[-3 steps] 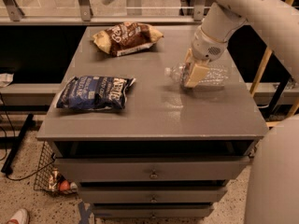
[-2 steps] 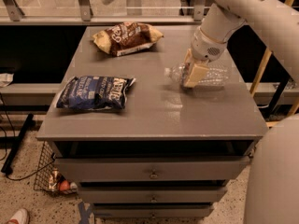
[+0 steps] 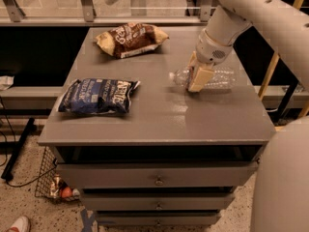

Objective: Knock water bottle over

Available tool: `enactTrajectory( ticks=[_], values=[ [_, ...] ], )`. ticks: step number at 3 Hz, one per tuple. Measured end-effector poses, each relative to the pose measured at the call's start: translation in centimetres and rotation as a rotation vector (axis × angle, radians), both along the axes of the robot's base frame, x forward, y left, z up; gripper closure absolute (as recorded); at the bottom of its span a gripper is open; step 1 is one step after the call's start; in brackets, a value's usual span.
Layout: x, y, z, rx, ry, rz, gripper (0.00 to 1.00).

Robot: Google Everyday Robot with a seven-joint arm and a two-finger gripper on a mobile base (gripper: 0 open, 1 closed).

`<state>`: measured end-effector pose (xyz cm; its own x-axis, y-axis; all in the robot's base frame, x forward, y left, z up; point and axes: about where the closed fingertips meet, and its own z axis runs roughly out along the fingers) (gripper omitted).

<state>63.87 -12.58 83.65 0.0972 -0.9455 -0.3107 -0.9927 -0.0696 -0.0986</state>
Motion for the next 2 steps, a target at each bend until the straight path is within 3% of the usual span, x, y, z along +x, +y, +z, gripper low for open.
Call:
enactTrajectory(
  ticks=[1, 2],
  values=[
    [0.16, 0.16, -0.23, 0.002, -0.001, 0.000, 0.12],
    [0.29, 0.30, -0.43, 0.003, -0.002, 0.001, 0.00]
  ],
)
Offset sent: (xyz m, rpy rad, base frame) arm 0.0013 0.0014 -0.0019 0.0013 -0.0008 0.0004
